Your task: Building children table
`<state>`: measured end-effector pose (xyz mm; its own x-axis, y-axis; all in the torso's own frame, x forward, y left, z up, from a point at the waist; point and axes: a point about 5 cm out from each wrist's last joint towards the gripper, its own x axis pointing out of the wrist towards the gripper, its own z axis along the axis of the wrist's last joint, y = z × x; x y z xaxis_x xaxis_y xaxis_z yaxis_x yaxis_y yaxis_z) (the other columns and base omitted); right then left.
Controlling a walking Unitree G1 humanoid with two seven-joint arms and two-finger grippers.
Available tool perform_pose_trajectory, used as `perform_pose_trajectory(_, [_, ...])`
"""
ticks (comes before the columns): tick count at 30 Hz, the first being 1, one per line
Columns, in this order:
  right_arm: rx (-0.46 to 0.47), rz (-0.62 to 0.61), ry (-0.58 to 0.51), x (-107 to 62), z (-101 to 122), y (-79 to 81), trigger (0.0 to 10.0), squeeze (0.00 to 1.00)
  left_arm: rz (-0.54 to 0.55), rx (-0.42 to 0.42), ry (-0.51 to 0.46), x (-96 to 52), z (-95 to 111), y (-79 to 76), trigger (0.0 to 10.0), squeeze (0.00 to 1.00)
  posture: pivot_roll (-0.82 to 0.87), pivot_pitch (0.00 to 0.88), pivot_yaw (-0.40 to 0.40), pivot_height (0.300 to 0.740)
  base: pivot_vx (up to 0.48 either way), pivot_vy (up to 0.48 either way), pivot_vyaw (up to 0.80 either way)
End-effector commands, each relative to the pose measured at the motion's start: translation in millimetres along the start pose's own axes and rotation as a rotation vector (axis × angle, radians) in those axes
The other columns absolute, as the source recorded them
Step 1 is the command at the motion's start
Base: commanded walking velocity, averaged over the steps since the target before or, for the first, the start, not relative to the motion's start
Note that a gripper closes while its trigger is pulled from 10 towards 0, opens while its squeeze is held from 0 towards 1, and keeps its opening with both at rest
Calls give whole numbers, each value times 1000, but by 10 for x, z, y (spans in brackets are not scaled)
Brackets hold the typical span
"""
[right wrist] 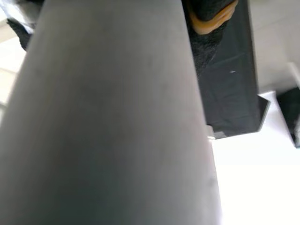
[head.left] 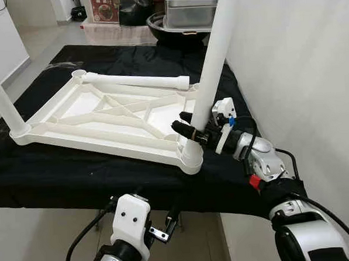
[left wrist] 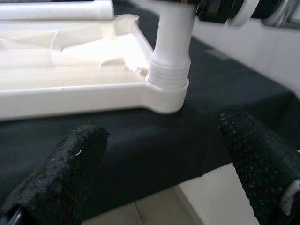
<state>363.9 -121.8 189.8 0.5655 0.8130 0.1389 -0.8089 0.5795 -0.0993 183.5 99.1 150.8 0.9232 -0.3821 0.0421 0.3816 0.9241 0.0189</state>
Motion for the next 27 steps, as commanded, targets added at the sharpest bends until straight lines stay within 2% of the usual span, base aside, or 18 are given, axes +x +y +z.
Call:
perform_pose_trajectory(1, [-25,7,38,30,-107,102,0,0,27,17,-6,8,12,55,10000,0,90,112,-83,740,0,0,0])
perform_pose_trajectory(6, [-52,-88,92,78,-204,127,0,0,49,35,-22,47,48,128,10000,0,92,115,-84,740,0,0,0])
perform_pose_trajectory(8, [-52,-88,92,78,-204,127,0,0,49,35,-22,47,48,128,10000,0,92,115,-84,740,0,0,0])
perform_pose_trajectory(14, [5,-218,163,162,-311,127,0,0,37,27,-19,41,37,84,10000,0,86,119,-84,740,0,0,0])
perform_pose_trajectory(17, [-4,-270,186,182,-324,104,0,0,34,26,-19,46,38,79,10000,0,86,119,-84,740,0,0,0])
perform_pose_trajectory(19, [19,-375,205,203,-324,35,0,0,37,29,-21,50,42,88,10000,0,88,123,-83,740,0,0,0])
perform_pose_trajectory(20, [19,-375,205,203,-324,35,0,0,37,29,-21,50,42,88,10000,0,88,123,-83,740,0,0,0])
perform_pose_trajectory(21, [25,-425,216,212,-327,7,0,0,39,30,-21,50,43,93,10000,0,89,123,-85,740,0,0,0])
perform_pose_trajectory(25, [16,-605,224,213,-318,-64,0,0,39,34,-21,49,44,95,10000,0,88,121,-84,740,0,0,0])
perform_pose_trajectory(27, [22,-637,224,211,-319,-71,0,0,39,34,-21,49,44,95,10000,0,88,121,-84,740,0,0,0])
